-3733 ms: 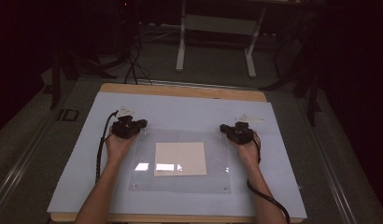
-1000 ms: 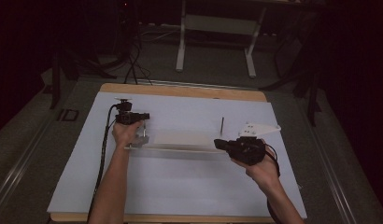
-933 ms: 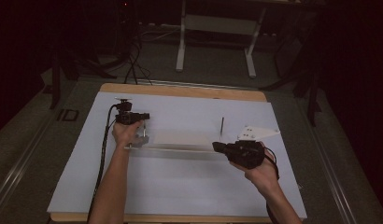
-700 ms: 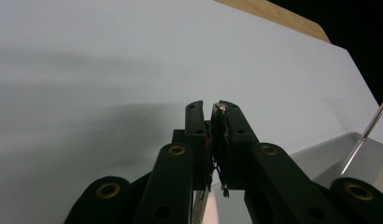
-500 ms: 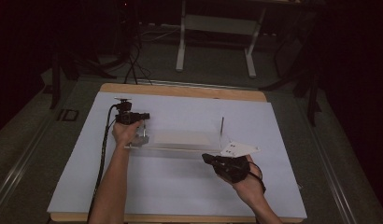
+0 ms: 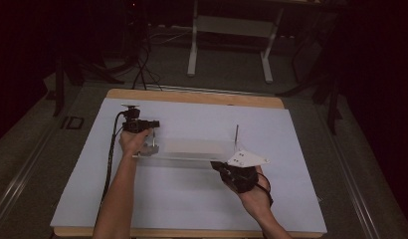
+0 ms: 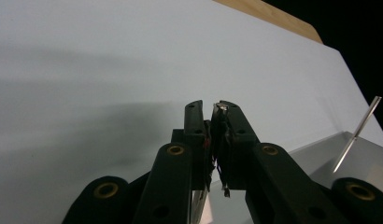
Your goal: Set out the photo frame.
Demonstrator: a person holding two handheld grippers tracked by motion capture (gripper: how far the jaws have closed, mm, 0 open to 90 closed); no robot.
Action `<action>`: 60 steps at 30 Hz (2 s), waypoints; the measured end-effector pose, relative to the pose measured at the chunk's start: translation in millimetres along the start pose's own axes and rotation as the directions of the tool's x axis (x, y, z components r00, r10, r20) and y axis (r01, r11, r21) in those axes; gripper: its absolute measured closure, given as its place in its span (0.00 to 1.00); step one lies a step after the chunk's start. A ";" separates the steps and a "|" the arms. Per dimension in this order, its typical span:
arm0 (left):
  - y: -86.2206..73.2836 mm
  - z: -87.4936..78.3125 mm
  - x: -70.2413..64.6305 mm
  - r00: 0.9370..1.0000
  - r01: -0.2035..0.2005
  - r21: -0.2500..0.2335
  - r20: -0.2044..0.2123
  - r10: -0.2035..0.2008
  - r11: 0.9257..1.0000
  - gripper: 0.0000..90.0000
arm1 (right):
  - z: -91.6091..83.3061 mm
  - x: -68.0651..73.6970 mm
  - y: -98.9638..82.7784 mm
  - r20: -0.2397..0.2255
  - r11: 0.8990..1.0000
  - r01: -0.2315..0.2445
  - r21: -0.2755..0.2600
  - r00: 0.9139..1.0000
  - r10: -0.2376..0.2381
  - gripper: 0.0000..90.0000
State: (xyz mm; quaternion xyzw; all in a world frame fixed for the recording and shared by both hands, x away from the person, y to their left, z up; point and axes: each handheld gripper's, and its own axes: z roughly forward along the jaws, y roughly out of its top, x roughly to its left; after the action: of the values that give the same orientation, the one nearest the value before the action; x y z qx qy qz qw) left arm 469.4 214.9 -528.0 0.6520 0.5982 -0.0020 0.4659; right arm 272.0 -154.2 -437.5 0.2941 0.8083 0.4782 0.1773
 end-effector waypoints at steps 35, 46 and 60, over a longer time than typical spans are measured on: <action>-27.2 -63.3 -5.5 0.979 -0.199 -0.092 0.026 0.202 0.976 0.74 | 3.2 -15.2 24.5 -0.005 0.998 -0.033 -0.055 0.999 0.033 1.00; -44.8 -92.3 -17.1 0.961 -0.274 -0.142 0.001 0.277 0.951 0.72 | 3.3 -21.2 30.0 0.001 0.998 -0.035 -0.055 0.999 0.035 1.00; -54.6 -105.7 -15.4 0.950 -0.311 -0.143 -0.029 0.310 0.940 0.72 | 5.6 -27.4 37.7 0.009 0.998 -0.029 -0.049 1.000 0.029 1.00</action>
State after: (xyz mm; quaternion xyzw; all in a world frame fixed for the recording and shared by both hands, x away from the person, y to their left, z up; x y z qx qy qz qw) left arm 363.7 259.2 -492.6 0.7023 0.4877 0.1172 0.5051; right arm 307.6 -154.2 -406.9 0.3037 0.7912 0.4989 0.1812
